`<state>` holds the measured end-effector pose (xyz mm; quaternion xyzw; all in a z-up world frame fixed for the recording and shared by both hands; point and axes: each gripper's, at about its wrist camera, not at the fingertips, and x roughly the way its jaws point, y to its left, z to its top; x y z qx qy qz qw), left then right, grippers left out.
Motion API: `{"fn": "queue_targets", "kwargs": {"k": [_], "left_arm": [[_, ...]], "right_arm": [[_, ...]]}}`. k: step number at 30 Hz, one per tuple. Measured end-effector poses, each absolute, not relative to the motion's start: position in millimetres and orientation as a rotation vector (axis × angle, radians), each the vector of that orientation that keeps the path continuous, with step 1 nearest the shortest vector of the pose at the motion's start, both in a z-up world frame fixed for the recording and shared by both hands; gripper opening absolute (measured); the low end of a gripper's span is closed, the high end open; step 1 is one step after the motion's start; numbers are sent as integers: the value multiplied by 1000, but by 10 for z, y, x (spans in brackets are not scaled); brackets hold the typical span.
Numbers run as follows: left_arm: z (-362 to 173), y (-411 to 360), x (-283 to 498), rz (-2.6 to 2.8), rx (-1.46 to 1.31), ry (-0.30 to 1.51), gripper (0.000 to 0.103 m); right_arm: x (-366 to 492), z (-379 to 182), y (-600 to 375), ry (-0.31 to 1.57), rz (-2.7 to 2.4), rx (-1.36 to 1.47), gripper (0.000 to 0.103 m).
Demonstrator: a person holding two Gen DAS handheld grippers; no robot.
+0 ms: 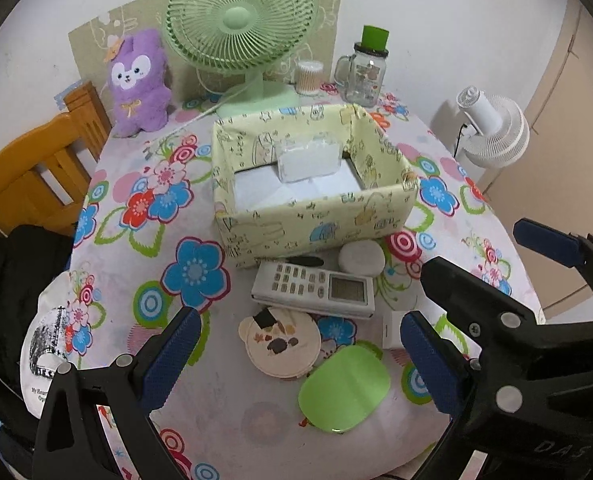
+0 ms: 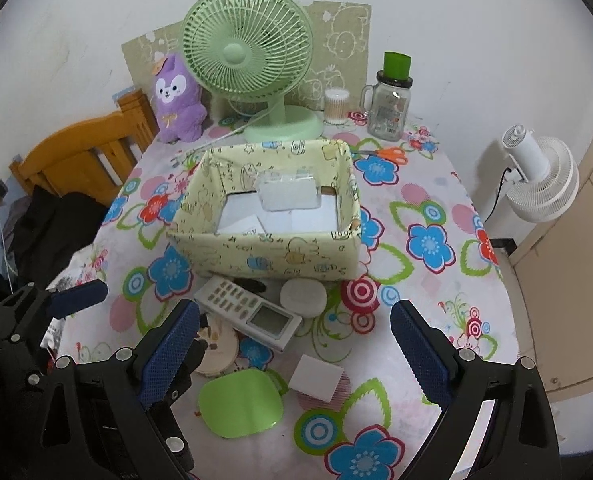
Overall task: Organize rigid objects
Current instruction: 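Move the right tool to the white square block while the left tool approaches the hedgehog coaster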
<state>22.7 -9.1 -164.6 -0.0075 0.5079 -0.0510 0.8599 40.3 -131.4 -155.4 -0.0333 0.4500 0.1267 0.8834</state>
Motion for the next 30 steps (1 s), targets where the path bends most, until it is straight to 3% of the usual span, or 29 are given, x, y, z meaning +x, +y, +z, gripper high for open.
{"fn": "queue_targets", "kwargs": {"k": [30], "left_arm": [[-2515, -62, 246, -79, -20, 1198, 101]], "right_arm": [[371, -2429, -1528, 1040, 178, -5, 98]]}}
